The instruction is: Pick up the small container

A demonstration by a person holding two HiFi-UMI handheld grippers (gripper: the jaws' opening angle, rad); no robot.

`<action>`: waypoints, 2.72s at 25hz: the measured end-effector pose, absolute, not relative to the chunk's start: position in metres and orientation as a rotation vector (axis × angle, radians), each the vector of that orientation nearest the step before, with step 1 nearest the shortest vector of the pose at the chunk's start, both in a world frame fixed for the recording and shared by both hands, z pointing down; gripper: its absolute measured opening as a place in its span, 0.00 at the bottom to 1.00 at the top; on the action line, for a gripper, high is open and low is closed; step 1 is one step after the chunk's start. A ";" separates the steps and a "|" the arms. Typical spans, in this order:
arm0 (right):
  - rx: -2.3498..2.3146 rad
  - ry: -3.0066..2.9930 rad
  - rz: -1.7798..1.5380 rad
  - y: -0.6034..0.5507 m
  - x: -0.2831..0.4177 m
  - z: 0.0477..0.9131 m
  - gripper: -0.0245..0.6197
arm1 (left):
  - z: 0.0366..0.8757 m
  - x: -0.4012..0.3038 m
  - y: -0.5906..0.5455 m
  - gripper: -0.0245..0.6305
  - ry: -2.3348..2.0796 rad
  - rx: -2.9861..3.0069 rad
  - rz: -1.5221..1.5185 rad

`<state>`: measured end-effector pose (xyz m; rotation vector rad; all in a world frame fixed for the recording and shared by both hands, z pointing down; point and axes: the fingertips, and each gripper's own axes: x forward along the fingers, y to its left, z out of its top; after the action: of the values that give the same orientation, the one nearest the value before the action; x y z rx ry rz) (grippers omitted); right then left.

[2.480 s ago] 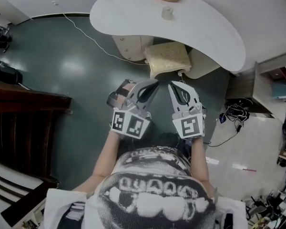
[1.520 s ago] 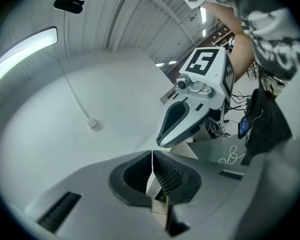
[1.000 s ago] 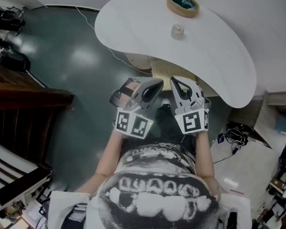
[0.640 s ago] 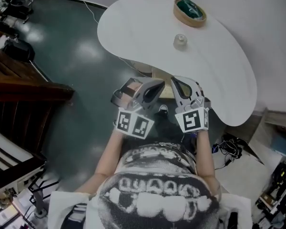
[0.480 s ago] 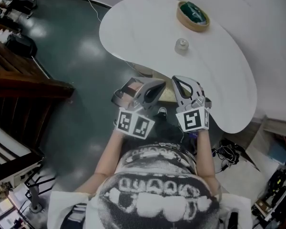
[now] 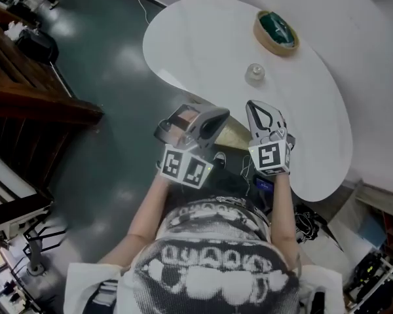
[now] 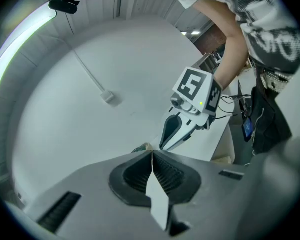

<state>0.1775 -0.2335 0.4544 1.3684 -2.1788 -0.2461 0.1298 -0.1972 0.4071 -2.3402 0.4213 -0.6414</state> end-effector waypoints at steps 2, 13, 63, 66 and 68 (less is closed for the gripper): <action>1.361 -2.163 -0.230 -0.242 0.187 0.463 0.07 | 0.409 0.132 -0.202 0.04 0.428 -2.338 -0.647; 1.333 -2.097 -0.161 -0.298 0.235 0.502 0.28 | 0.424 0.144 -0.214 0.04 0.436 -2.352 -0.678; 1.332 -2.079 0.357 -0.376 0.259 0.650 0.56 | 0.441 0.127 -0.240 0.04 0.513 -2.332 -0.846; 1.350 -2.075 0.359 -0.374 0.259 0.650 0.56 | 0.443 0.128 -0.238 0.05 0.481 -2.339 -0.845; 1.355 -2.075 0.363 -0.374 0.258 0.650 0.56 | 0.445 0.129 -0.238 0.04 0.459 -2.339 -0.846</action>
<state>0.2575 -0.3742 0.6503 1.3554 -2.0755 0.3626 0.1286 -0.2383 0.4450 -2.3391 0.4594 -0.8457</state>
